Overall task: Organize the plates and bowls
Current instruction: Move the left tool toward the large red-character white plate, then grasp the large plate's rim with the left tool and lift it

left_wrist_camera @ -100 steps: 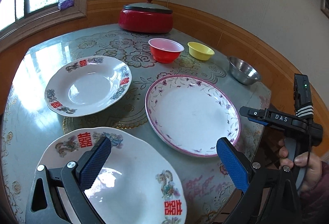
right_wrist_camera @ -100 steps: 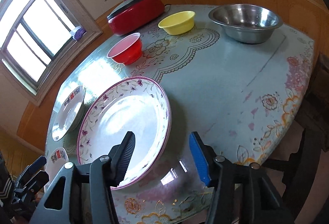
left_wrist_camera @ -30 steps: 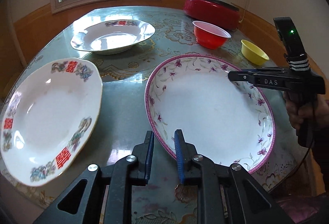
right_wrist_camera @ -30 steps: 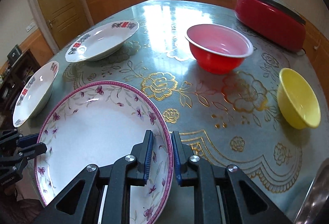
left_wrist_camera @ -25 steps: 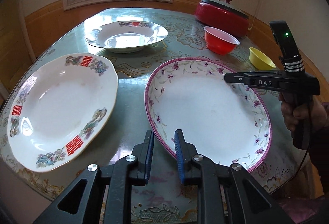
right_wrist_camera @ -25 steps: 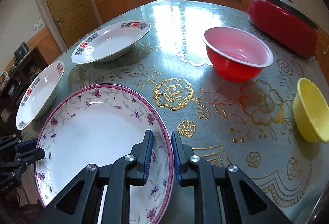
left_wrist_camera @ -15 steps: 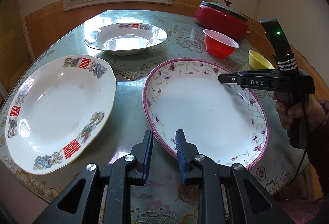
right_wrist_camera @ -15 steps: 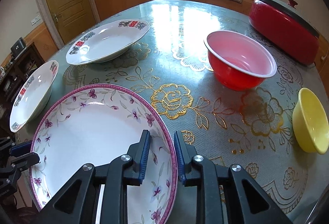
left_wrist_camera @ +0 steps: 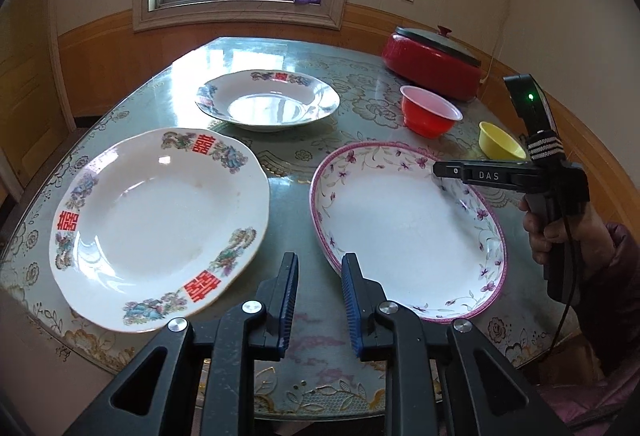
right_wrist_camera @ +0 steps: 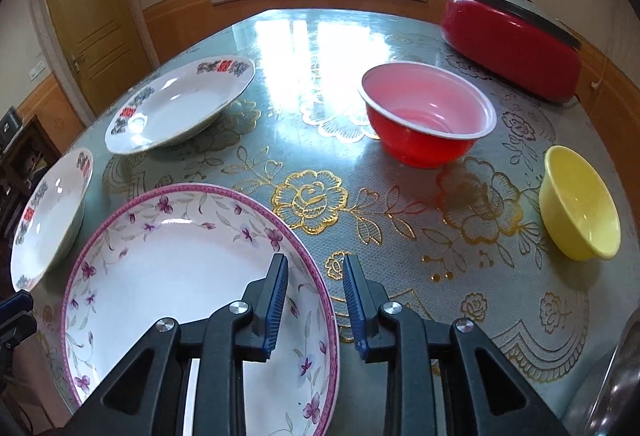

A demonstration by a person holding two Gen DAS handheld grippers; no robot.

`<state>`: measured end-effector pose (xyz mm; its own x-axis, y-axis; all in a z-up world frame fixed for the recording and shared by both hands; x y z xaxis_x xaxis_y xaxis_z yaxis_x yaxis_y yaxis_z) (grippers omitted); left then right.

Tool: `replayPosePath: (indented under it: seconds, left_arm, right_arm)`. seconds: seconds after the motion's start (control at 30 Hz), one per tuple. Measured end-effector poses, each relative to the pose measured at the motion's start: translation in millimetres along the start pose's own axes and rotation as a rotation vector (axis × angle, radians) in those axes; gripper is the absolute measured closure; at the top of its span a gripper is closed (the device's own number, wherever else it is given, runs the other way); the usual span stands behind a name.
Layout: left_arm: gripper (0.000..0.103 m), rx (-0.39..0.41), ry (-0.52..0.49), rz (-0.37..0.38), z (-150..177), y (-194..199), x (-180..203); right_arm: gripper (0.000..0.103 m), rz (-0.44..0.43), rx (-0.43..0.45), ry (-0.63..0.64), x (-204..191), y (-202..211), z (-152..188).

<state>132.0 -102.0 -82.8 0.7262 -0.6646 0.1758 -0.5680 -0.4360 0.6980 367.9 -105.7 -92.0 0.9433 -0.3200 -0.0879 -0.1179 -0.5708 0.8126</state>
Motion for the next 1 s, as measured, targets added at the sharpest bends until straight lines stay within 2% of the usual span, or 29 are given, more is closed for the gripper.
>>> replayPosePath:
  seconds: [0.07, 0.17, 0.33, 0.4, 0.47, 0.6, 0.77, 0.93, 1.0]
  left_arm:
    - [0.079, 0.022, 0.019, 0.019, -10.3, 6.8, -8.6]
    - [0.071, 0.053, 0.047, 0.012, -28.9, 13.8, -29.1]
    - [0.066, 0.084, 0.101, -0.066, -50.7, 20.8, -84.7]
    - [0.054, 0.105, 0.125, -0.118, -57.5, 25.6, -113.5]
    - [0.049, 0.114, 0.159, -0.148, -61.7, 28.8, -142.5]
    - [0.047, 0.097, 0.200, -0.225, -59.3, 27.1, -196.1]
    - [0.046, 0.024, 0.230, -0.223, -39.1, 10.2, -235.0]
    - [0.050, -0.055, 0.203, -0.124, -15.1, -12.6, -232.9]
    - [0.064, -0.072, 0.199, -0.051, -9.5, -20.6, -224.4]
  right_arm:
    - [0.073, -0.027, 0.038, -0.042, -3.3, 11.2, -5.4]
    - [0.072, -0.117, 0.055, -0.078, -21.6, 21.2, -11.1]
    - [0.066, -0.372, -0.009, -0.062, -93.8, 18.0, -9.1]
    - [0.065, -0.437, -0.024, -0.023, -126.4, 17.3, -8.6]
    - [0.063, -0.478, -0.025, 0.020, -155.6, 16.8, -10.3]
    - [0.061, -0.482, -0.043, 0.048, -193.5, 1.1, -13.8]
    - [0.059, -0.430, -0.095, 0.037, -205.5, -28.9, -15.7]
    - [0.059, -0.437, -0.134, 0.031, -220.0, -43.9, -15.4]
    - [0.059, -0.453, -0.134, 0.044, -230.5, -45.7, -15.4]
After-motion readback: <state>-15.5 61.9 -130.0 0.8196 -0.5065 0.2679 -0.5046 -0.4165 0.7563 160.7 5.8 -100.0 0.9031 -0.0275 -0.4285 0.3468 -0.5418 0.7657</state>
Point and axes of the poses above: each gripper's, at about its wrist camera, not at the fingertips, and y roughly against the way its jaws point, x to its right, z to its underside, the point moved 10 cm from there along -y, roughly the way its jaws point
